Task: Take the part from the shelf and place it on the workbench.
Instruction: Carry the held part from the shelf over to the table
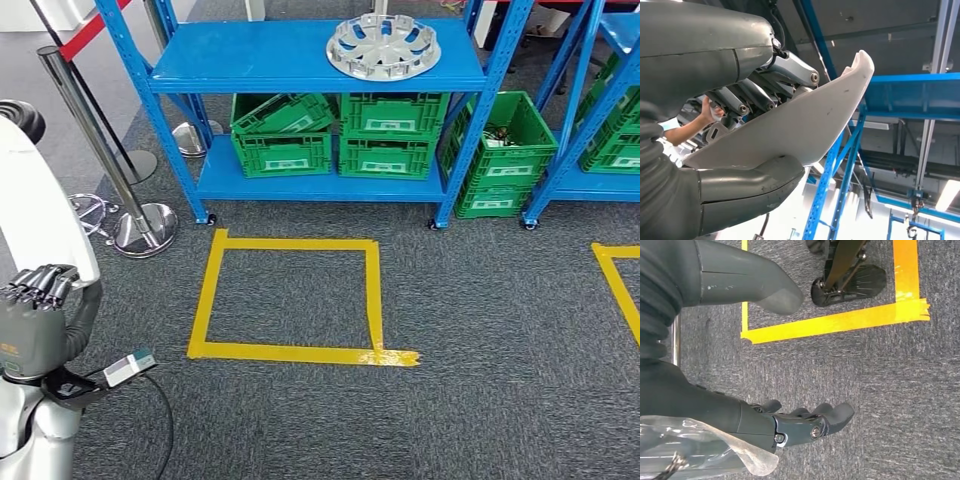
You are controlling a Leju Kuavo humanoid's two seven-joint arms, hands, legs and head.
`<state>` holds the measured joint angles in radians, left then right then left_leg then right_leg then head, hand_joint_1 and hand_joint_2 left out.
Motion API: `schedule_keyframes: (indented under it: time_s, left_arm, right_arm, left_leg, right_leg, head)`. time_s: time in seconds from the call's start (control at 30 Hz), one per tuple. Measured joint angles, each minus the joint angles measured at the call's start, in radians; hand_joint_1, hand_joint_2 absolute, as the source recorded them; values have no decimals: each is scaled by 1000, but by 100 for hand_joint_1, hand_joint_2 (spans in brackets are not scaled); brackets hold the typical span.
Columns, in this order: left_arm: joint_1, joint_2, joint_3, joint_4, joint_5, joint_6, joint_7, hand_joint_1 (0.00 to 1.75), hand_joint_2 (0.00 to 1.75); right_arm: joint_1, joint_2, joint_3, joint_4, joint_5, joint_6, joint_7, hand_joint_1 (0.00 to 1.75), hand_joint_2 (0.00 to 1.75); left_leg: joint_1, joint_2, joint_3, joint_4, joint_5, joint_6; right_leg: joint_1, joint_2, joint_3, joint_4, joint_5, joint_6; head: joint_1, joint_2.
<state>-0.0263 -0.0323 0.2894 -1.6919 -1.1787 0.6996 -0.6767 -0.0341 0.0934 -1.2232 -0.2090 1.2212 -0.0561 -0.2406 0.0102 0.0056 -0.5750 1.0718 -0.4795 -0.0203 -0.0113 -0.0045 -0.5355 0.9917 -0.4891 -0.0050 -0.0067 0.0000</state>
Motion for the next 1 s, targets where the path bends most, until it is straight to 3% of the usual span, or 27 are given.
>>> schedule_keyframes:
  time_s: [0.03, 0.1, 0.17, 0.5, 0.63, 0.7, 0.77, 0.83, 0.87, 0.93, 1.0]
  left_arm:
    - [-1, 1, 0, 0, -1, 0, 0, 175, 175]
    - [-2, 2, 0, 1, -2, 0, 0, 175, 175]
    - [-2, 3, 1, 1, -3, 0, 0, 175, 175]
    - [-9, 8, 1, 2, -7, 0, 0, 175, 175]
    - [-14, 12, 1, 2, -12, 0, 0, 175, 175]
    - [-18, 12, 1, 2, -14, 0, 0, 175, 175]
    - [-20, 12, 1, 2, -16, 0, 0, 175, 175]
    - [-20, 12, 1, 4, -17, 0, 0, 175, 175]
    - [-20, 12, 1, 5, -16, 0, 0, 175, 175]
    - [-20, 11, 1, 7, -16, 0, 0, 175, 175]
    - [-21, 12, 1, 7, -15, 0, 0, 175, 175]
  right_arm:
    - [-1, 1, 0, 1, 1, -1, 0, 0, 175]
    - [-1, 1, 1, 1, 2, -3, -1, 0, 175]
    - [0, 1, 1, 2, 2, -4, 0, 0, 175]
    - [-1, 2, 1, 4, 4, -5, -3, 0, 175]
    - [-1, 8, 2, 7, 6, -5, -4, 0, 175]
    - [-1, 8, 2, 7, 6, -6, -5, 0, 175]
    - [0, 8, 2, 7, 7, -6, -5, 0, 175]
    - [1, 8, 1, 7, 7, -6, -5, 0, 175]
    - [2, 8, 1, 7, 7, -6, -5, 0, 175]
    - [1, 8, 2, 8, 7, -7, -6, 0, 175]
    - [-2, 9, 2, 9, 7, -7, -9, 0, 175]
  left_leg:
    - [-1, 0, 22, -48, 11, 4]
    - [-3, -1, 27, -76, 10, 6]
    - [-4, -1, 23, -78, 11, 5]
    - [-16, -1, 17, -76, 16, 22]
    - [-19, 1, 19, -87, 27, 49]
    - [-13, 5, 25, -112, 44, 60]
    - [-9, 7, 22, -118, 51, 64]
    - [-7, 7, 14, -114, 53, 60]
    - [-4, 7, 11, -110, 54, 56]
    - [4, 6, 3, -95, 49, 41]
    - [8, 5, -10, -68, 40, 21]
  right_leg:
    - [2, 0, -4, 2, 1, 4]
    - [6, 0, -15, 7, 2, 6]
    - [5, 0, -19, 6, 4, 4]
    - [-7, 0, -22, -3, 17, 26]
    - [-11, -1, -22, -12, 23, 48]
    - [-8, 2, -45, 35, -14, 47]
    - [-9, 4, -101, 159, -84, 47]
    - [-13, 4, -144, 261, -121, 53]
    - [-17, 4, -141, 263, -112, 57]
    - [-27, 3, -83, 158, -54, 69]
    - [-29, 7, -24, 52, -23, 73]
  head:
    - [0, 0]
    - [1, 0]
    - [2, 0]
    - [1, 0]
    - [0, 0]
    - [2, 0]
    - [5, 0]
    - [6, 0]
    - [6, 0]
    - [6, 0]
    - [8, 0]
